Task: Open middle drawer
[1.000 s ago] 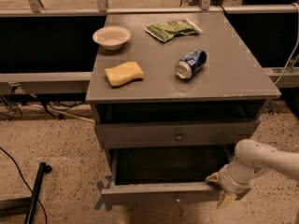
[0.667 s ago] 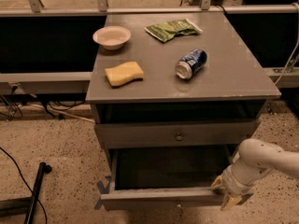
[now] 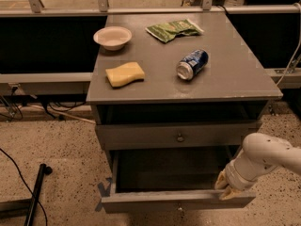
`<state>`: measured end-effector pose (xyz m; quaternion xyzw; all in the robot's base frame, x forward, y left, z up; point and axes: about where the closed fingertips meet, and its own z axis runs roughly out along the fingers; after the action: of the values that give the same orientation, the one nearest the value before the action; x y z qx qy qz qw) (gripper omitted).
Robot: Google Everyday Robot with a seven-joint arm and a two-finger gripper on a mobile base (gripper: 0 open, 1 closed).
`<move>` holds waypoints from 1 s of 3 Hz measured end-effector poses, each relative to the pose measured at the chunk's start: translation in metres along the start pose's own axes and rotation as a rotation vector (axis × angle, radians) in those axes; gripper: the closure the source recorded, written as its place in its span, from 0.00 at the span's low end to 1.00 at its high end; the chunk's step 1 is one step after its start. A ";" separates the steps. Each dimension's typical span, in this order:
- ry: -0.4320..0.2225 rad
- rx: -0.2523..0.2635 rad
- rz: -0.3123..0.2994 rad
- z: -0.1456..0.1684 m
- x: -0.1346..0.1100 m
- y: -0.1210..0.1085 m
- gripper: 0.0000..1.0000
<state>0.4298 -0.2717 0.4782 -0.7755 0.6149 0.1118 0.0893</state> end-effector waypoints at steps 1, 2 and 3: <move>0.045 0.047 -0.013 -0.003 -0.003 -0.031 0.81; 0.063 0.075 -0.030 0.008 -0.003 -0.058 1.00; 0.032 0.062 -0.013 0.046 0.010 -0.075 1.00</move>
Offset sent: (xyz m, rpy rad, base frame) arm 0.0907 0.0298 -0.0217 -0.0516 -0.1350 0.0193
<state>0.5024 -0.2511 0.4312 -0.7782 0.6142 0.0798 0.1040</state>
